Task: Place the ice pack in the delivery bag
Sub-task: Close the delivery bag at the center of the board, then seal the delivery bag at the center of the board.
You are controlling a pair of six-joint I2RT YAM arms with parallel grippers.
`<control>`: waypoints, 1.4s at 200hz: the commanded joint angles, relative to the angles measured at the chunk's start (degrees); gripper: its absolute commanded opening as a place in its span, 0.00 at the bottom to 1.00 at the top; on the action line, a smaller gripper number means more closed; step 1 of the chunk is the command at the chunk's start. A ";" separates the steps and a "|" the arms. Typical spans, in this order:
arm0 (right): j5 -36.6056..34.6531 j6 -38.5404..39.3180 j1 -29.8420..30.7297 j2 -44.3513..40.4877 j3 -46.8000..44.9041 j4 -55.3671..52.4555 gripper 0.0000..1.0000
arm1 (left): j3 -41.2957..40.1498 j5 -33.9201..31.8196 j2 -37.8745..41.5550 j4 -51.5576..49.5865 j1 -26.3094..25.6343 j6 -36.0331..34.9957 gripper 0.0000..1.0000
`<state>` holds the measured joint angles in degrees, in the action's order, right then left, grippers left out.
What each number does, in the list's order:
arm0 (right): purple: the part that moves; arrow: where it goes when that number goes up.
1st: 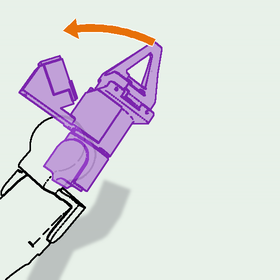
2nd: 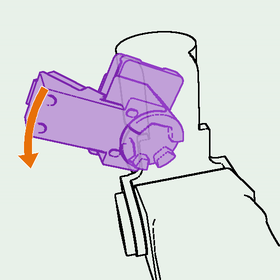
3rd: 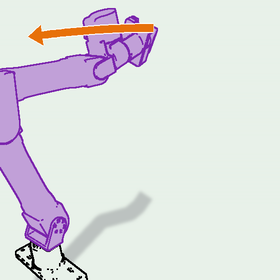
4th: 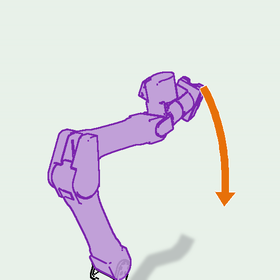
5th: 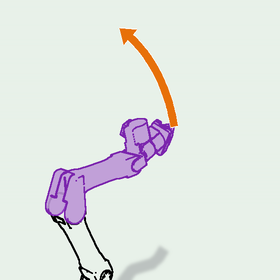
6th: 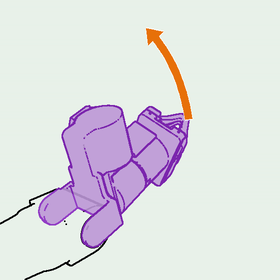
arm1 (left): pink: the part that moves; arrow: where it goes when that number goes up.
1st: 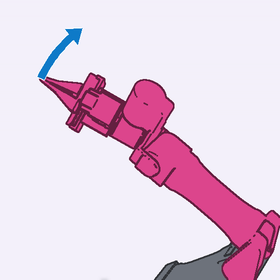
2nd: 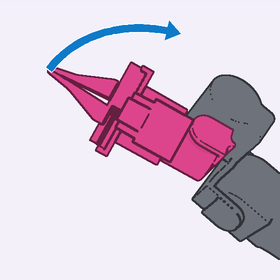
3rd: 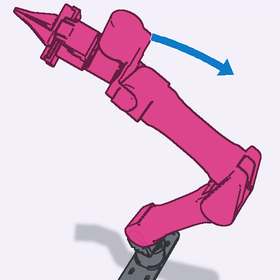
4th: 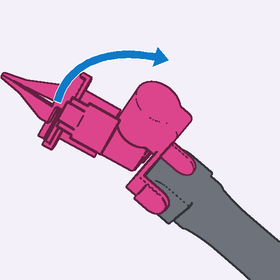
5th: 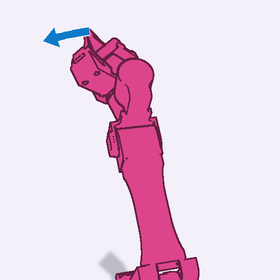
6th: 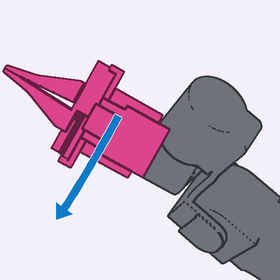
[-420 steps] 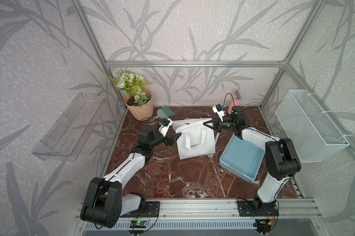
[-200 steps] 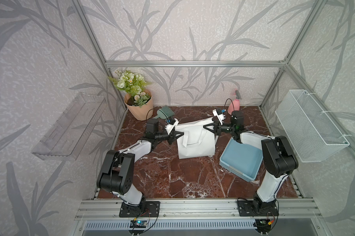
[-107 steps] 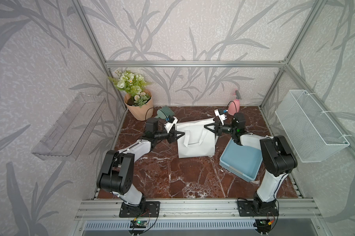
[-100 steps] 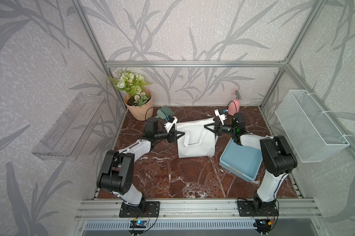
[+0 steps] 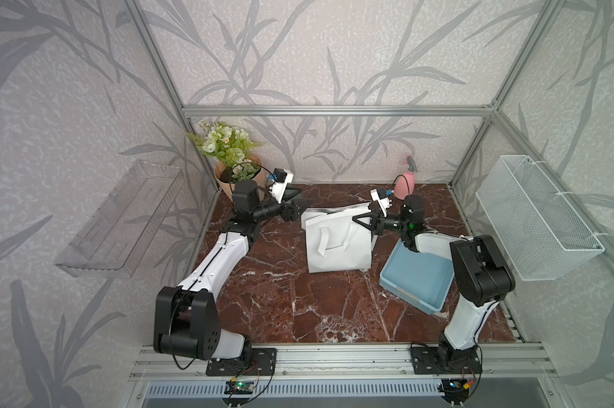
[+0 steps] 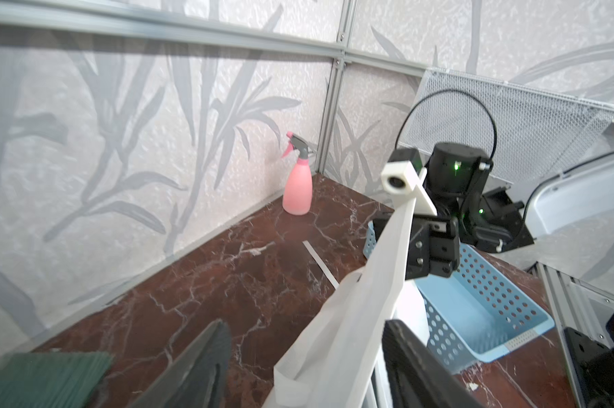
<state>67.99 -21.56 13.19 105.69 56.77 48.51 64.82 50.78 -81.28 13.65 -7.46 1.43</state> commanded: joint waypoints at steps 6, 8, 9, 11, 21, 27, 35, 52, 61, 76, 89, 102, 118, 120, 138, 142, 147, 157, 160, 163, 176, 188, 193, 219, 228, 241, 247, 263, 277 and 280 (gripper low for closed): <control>-0.93 1.51 0.61 -2.68 -0.96 0.71 0.00 | 5.29 -5.15 0.30 -1.79 -0.28 5.69 0.73; -1.01 1.59 0.67 -2.68 -0.96 0.71 0.00 | 5.71 -5.16 -0.01 -2.03 -0.47 5.47 0.73; -1.01 1.55 0.68 -2.72 -1.01 0.71 0.00 | 5.87 -5.17 -0.19 -2.17 -0.50 5.40 0.73; -1.06 1.53 0.69 -2.76 -1.04 0.71 0.00 | 6.27 -5.17 -0.59 -2.45 -0.57 5.09 0.74; -1.08 1.64 0.91 -2.93 -1.14 0.79 0.00 | 8.28 -5.68 -2.55 -4.23 -1.35 4.21 0.73; -1.10 1.65 1.04 -3.02 -1.24 0.80 0.00 | 9.75 -5.98 -4.02 -5.99 -2.06 3.11 0.73; -1.17 1.73 1.24 -3.12 -1.34 0.80 0.00 | 12.46 -6.17 -6.32 -9.66 -3.26 0.88 0.73; -1.49 2.30 1.78 -3.51 -1.31 0.21 0.00 | 17.72 -7.51 -10.79 -17.25 -6.66 -4.30 0.73; -1.72 2.80 1.99 -3.77 -1.38 -0.24 0.00 | 20.02 -8.19 -13.12 -21.39 -8.51 -7.39 0.73; -2.10 3.33 2.12 -4.00 -1.32 -0.82 0.00 | 22.39 -8.92 -15.85 -26.01 -10.64 -10.42 0.72; -2.15 3.60 2.34 -4.17 -1.32 -1.13 0.00 | 22.94 -8.97 -17.13 -28.59 -11.71 -12.18 0.70; -2.24 3.94 2.40 -4.43 -1.23 -1.56 0.00 | 22.81 -9.93 -17.72 -30.40 -12.75 -13.76 0.69; -2.42 4.29 2.57 -4.54 -1.14 -2.16 0.00 | 22.72 -9.49 -18.24 -32.05 -13.98 -15.41 0.68; -2.42 4.31 2.60 -4.58 -1.14 -2.13 0.00 | 22.68 -9.41 -18.25 -32.27 -14.16 -15.56 0.68; -2.60 4.75 2.76 -4.56 -1.05 -2.66 0.00 | 22.59 -9.02 -18.34 -33.49 -15.09 -16.79 0.66; -2.60 4.86 2.76 -4.53 -1.05 -2.79 0.00 | 22.48 -9.04 -18.39 -33.49 -15.19 -16.79 0.65; -2.60 5.00 2.80 -4.53 -1.05 -2.93 0.00 | 22.39 -9.08 -18.31 -33.51 -15.21 -16.81 0.65; -2.85 5.33 2.89 -4.60 -1.05 -3.22 0.00 | 22.37 -9.23 -18.19 -33.85 -15.38 -17.11 0.64; -2.95 5.40 2.89 -4.55 -1.05 -3.32 0.00 | 22.37 -9.29 -18.19 -34.06 -15.45 -17.20 0.64; -2.99 5.50 2.89 -4.64 -1.05 -3.48 0.00 | 22.37 -9.34 -18.15 -34.16 -15.54 -17.39 0.64; -3.38 6.06 2.98 -4.77 -1.06 -4.10 0.00 | 22.16 -9.44 -17.87 -34.69 -15.96 -18.43 0.62; -3.78 6.53 3.06 -4.68 -1.05 -4.49 0.00 | 21.51 -9.80 -17.33 -34.88 -16.56 -19.89 0.62; -3.86 6.51 3.02 -4.62 -0.97 -4.54 0.00 | 21.21 -9.81 -17.15 -35.12 -16.82 -20.62 0.62; -4.00 6.50 3.11 -4.44 -0.71 -4.63 0.00 | 19.73 -9.14 -16.38 -35.07 -17.19 -21.50 0.61; -4.00 6.54 3.24 -4.44 -0.70 -4.58 0.00 | 19.31 -10.43 -16.36 -34.78 -17.60 -21.88 0.58; -4.05 6.57 3.38 -4.53 -0.70 -4.59 0.00 | 19.12 -12.41 -16.70 -35.42 -18.32 -23.09 0.50; -4.09 6.63 3.47 -4.59 -0.79 -4.65 0.00 | 19.04 -13.51 -17.00 -35.62 -18.58 -23.47 0.50; -4.18 6.71 3.66 -4.76 -0.96 -4.72 0.00 | 18.53 -15.58 -17.59 -35.56 -19.07 -23.91 0.49; -4.19 6.77 3.74 -4.70 -1.03 -4.94 0.00 | 18.03 -15.95 -17.82 -35.17 -19.25 -24.11 0.47; -4.22 6.82 3.72 -4.81 -1.08 -4.95 0.00 | 17.92 -15.90 -17.93 -35.10 -19.25 -24.11 0.46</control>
<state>64.01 -15.77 15.70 103.02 55.75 43.94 84.88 37.41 -99.09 -19.20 -25.85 -20.97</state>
